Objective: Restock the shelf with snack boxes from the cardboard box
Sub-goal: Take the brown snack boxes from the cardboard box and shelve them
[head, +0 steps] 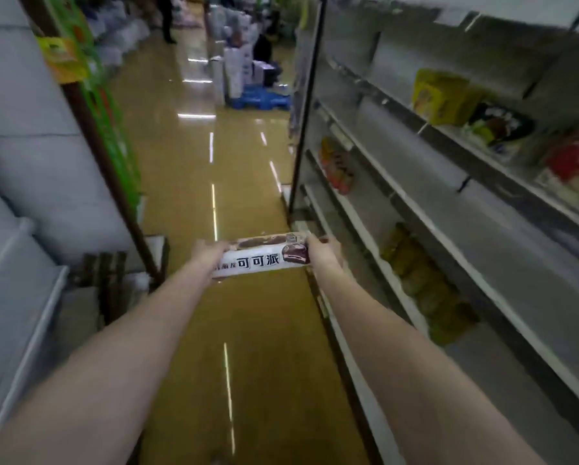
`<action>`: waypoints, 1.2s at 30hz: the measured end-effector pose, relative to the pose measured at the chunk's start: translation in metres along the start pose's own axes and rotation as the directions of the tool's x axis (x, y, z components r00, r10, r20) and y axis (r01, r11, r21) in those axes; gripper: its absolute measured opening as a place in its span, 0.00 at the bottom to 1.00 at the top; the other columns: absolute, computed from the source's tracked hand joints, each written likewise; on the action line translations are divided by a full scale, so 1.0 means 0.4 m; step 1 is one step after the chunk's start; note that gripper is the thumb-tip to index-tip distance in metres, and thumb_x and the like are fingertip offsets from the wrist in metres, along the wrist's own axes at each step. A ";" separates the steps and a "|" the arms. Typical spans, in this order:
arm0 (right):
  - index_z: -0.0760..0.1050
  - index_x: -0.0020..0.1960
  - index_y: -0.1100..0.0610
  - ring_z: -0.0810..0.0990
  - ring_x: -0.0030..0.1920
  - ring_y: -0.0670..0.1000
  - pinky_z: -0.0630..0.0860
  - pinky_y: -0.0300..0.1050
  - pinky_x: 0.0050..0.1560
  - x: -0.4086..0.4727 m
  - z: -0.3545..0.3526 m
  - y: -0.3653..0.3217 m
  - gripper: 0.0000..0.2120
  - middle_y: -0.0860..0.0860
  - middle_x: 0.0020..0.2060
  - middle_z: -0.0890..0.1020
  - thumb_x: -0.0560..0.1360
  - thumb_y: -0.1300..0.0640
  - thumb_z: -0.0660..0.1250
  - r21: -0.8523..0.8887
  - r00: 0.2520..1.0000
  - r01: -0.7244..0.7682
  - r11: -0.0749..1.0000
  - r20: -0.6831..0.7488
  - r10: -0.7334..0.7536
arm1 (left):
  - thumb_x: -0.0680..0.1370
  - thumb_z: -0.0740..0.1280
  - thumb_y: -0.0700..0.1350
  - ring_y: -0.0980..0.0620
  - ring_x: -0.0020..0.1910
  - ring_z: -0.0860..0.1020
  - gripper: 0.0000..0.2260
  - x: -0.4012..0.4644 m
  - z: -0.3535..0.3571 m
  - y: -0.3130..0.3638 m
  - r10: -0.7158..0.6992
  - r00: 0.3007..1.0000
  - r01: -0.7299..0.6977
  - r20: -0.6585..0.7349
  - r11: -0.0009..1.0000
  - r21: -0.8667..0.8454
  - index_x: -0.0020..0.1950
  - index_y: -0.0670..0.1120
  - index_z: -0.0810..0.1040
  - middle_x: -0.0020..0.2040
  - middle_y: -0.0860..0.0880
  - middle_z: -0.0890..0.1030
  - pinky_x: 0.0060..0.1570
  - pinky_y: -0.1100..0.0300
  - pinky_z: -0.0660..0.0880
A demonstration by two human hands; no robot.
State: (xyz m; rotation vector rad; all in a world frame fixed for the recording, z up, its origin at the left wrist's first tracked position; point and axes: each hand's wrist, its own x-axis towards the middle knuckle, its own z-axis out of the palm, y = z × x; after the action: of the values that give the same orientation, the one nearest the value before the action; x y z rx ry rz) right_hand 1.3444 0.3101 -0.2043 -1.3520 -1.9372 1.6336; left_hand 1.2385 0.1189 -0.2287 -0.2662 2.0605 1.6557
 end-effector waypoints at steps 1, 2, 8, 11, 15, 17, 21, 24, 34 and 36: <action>0.73 0.70 0.54 0.79 0.62 0.57 0.74 0.53 0.66 0.039 -0.013 -0.016 0.27 0.55 0.63 0.80 0.74 0.43 0.68 0.012 0.998 0.006 1.000 -0.062 -0.005 | 0.76 0.72 0.44 0.49 0.28 0.79 0.19 0.032 0.018 0.031 0.018 0.999 -0.020 0.049 0.999 0.050 0.62 0.39 0.72 0.42 0.41 0.80 0.24 0.59 0.76; 0.75 0.67 0.53 0.80 0.60 0.56 0.75 0.52 0.64 0.055 -0.035 -0.040 0.26 0.55 0.61 0.81 0.73 0.43 0.70 0.024 0.994 0.027 0.999 -0.109 -0.024 | 0.76 0.72 0.45 0.51 0.24 0.78 0.15 0.055 0.040 0.061 0.027 0.995 -0.036 0.096 0.995 0.089 0.57 0.38 0.74 0.39 0.41 0.80 0.22 0.61 0.75; 0.74 0.59 0.53 0.80 0.43 0.49 0.78 0.44 0.48 0.057 -0.188 -0.160 0.16 0.50 0.48 0.79 0.75 0.49 0.72 0.216 0.953 0.074 0.974 -0.304 -0.005 | 0.78 0.70 0.48 0.49 0.31 0.80 0.09 0.096 0.180 0.204 -0.032 0.892 -0.013 0.450 0.995 0.097 0.52 0.43 0.79 0.36 0.45 0.82 0.32 0.58 0.78; 0.77 0.58 0.56 0.82 0.39 0.51 0.83 0.43 0.44 0.061 -0.247 -0.197 0.15 0.53 0.49 0.81 0.75 0.50 0.71 0.261 0.925 0.099 0.960 -0.380 0.008 | 0.81 0.64 0.45 0.51 0.26 0.81 0.05 0.082 0.237 0.266 -0.051 0.803 0.007 0.594 0.997 0.076 0.53 0.44 0.77 0.34 0.46 0.83 0.24 0.60 0.77; 0.77 0.48 0.49 0.82 0.42 0.50 0.79 0.36 0.42 0.093 -0.296 -0.236 0.04 0.51 0.47 0.83 0.75 0.49 0.69 0.286 0.884 0.132 0.949 -0.468 0.018 | 0.81 0.64 0.46 0.49 0.30 0.81 0.06 0.081 0.301 0.339 -0.030 0.749 -0.014 0.662 0.998 0.060 0.54 0.45 0.76 0.37 0.45 0.82 0.32 0.58 0.78; 0.80 0.46 0.46 0.84 0.46 0.52 0.81 0.49 0.52 0.123 -0.307 -0.249 0.05 0.49 0.44 0.85 0.72 0.46 0.70 0.289 0.871 0.128 0.949 -0.490 0.032 | 0.81 0.64 0.50 0.48 0.32 0.82 0.09 0.085 0.333 0.368 -0.031 0.734 -0.004 0.678 0.999 0.051 0.54 0.45 0.77 0.37 0.46 0.83 0.34 0.58 0.79; 0.79 0.43 0.45 0.83 0.46 0.54 0.82 0.54 0.52 0.190 -0.319 -0.282 0.04 0.49 0.45 0.84 0.73 0.46 0.69 0.347 0.849 0.146 0.926 -0.525 0.063 | 0.81 0.64 0.54 0.50 0.26 0.82 0.13 0.113 0.382 0.419 -0.037 0.685 0.002 0.728 0.999 0.048 0.49 0.45 0.79 0.32 0.47 0.84 0.22 0.59 0.77; 0.79 0.56 0.49 0.82 0.48 0.53 0.79 0.47 0.48 0.218 -0.326 -0.319 0.09 0.50 0.48 0.82 0.78 0.48 0.67 0.421 0.833 0.182 0.889 -0.547 0.089 | 0.78 0.68 0.56 0.45 0.36 0.83 0.16 0.161 0.407 0.461 -0.015 0.658 -0.090 0.753 0.991 0.098 0.50 0.43 0.79 0.42 0.42 0.84 0.36 0.52 0.81; 0.68 0.44 0.54 0.79 0.47 0.53 0.77 0.50 0.54 0.573 -0.278 -0.498 0.12 0.52 0.43 0.79 0.77 0.50 0.70 0.519 0.803 0.392 0.760 -0.596 -0.007 | 0.74 0.74 0.52 0.41 0.57 0.82 0.24 0.402 0.578 0.671 -0.068 0.482 -0.271 0.873 0.936 0.223 0.66 0.45 0.76 0.58 0.42 0.83 0.56 0.47 0.79; 0.70 0.45 0.56 0.80 0.42 0.50 0.81 0.49 0.53 0.652 -0.259 -0.564 0.11 0.51 0.41 0.79 0.77 0.53 0.71 0.558 0.829 0.426 0.712 -0.557 -0.059 | 0.70 0.77 0.55 0.41 0.55 0.82 0.27 0.463 0.619 0.736 -0.038 0.538 -0.287 0.842 0.931 0.225 0.64 0.46 0.77 0.59 0.42 0.82 0.53 0.46 0.80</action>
State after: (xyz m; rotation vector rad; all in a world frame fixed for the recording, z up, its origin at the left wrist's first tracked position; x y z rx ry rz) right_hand 1.1729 0.5933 -0.0623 -1.0049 -1.0081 1.4248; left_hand 1.0097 0.4562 -0.1008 0.7126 1.5321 1.0838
